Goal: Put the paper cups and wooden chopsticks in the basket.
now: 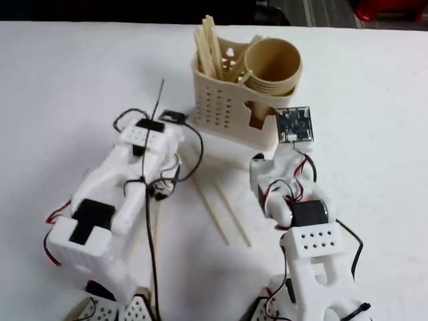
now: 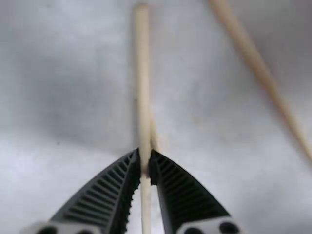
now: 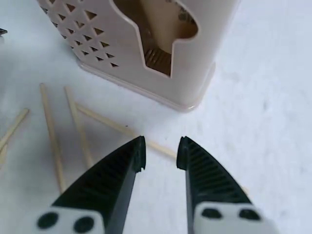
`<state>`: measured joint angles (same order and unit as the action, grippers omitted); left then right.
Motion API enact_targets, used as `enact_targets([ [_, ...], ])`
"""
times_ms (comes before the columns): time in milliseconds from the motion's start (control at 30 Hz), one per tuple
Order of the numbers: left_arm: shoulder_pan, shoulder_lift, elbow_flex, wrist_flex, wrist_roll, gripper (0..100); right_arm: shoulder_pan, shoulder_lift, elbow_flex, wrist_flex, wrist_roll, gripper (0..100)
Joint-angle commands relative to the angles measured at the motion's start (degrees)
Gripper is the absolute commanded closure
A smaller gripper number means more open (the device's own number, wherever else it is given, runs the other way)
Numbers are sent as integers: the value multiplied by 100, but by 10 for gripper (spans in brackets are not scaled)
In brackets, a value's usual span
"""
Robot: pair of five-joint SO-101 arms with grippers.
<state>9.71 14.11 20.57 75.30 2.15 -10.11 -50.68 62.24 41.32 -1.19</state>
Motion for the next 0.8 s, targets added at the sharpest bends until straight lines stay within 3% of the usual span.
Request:
enact_targets([
  [0, 127, -22, 53, -220, 88, 973, 75, -136, -35, -110, -18, 879],
  [267, 119, -57, 62, -167, 88, 973, 75, -136, -35, -110, -18, 879],
  [500, 119, -75, -492, 607, 53, 972, 75, -136, -35, -110, -18, 879],
  [767, 242, -75, -589, 659, 62, 972, 75, -136, -35, -110, -18, 879],
])
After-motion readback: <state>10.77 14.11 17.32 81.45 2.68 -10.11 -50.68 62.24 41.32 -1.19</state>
